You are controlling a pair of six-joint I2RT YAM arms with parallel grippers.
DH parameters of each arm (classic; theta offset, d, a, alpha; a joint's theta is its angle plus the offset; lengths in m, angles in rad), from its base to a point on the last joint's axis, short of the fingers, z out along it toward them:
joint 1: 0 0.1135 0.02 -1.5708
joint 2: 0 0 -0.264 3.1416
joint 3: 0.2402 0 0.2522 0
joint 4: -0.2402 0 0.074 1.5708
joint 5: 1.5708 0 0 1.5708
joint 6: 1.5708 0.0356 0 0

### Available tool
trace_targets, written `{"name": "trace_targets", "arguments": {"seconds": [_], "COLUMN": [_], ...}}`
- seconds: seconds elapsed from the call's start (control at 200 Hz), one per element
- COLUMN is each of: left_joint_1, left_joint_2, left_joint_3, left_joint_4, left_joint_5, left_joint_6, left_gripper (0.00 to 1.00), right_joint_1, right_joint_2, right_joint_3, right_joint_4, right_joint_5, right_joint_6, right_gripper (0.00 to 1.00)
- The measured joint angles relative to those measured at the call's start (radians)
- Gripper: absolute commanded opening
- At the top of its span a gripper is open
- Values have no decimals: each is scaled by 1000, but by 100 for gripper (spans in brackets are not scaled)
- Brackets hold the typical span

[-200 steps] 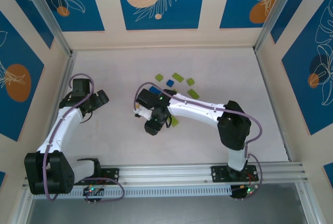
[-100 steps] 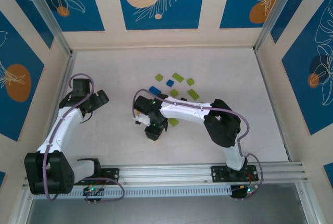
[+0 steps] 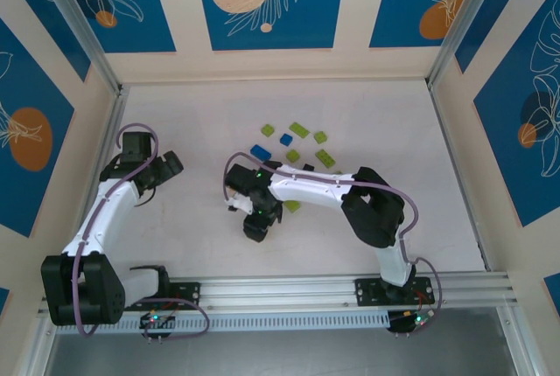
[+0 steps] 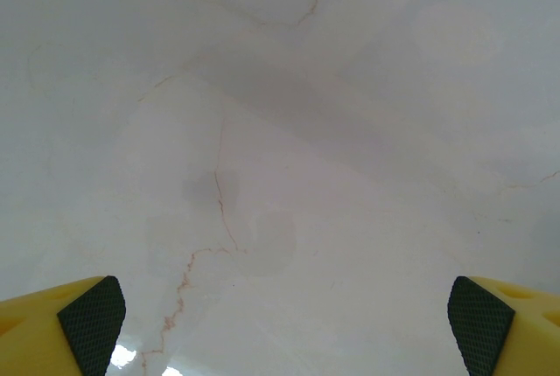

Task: Assemble a carrot with lego

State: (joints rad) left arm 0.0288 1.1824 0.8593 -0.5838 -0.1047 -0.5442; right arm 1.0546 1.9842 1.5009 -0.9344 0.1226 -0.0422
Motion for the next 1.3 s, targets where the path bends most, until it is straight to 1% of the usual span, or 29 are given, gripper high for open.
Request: {"name": "trace_targets", "arguments": {"seconds": [0.08,0.2,0.36,0.48,0.655,0.78,1.005,1.3], "left_joint_1": [0,0,0,0,0,0,0,0], "left_joint_2": [0,0,0,0,0,-1,-1,-1], "left_joint_3": [0,0,0,0,0,0,0,0], "left_joint_4": [0,0,0,0,0,0,0,0], "left_joint_5": [0,0,0,0,0,0,0,0], "left_joint_6": [0,0,0,0,0,0,0,0], "left_gripper": [97,97,97,97,97,97,97,97], "right_joint_1": [-3,-24,-95,-165,-270,-306,-318,-324], "right_joint_2": [-19,-85,-216,-257,-217,-145,-58,-42], "right_joint_3": [-11,-30,-53,-73,-108,-109,-110,-116], "right_joint_4": [3,2,3,4,16,36,59,79], "right_joint_5": [0,-4,-9,4,21,31,31,30], "right_joint_6": [-6,-5,-4,6,35,55,72,76], "right_gripper": [75,78,78,77,76,74,69,63]}}
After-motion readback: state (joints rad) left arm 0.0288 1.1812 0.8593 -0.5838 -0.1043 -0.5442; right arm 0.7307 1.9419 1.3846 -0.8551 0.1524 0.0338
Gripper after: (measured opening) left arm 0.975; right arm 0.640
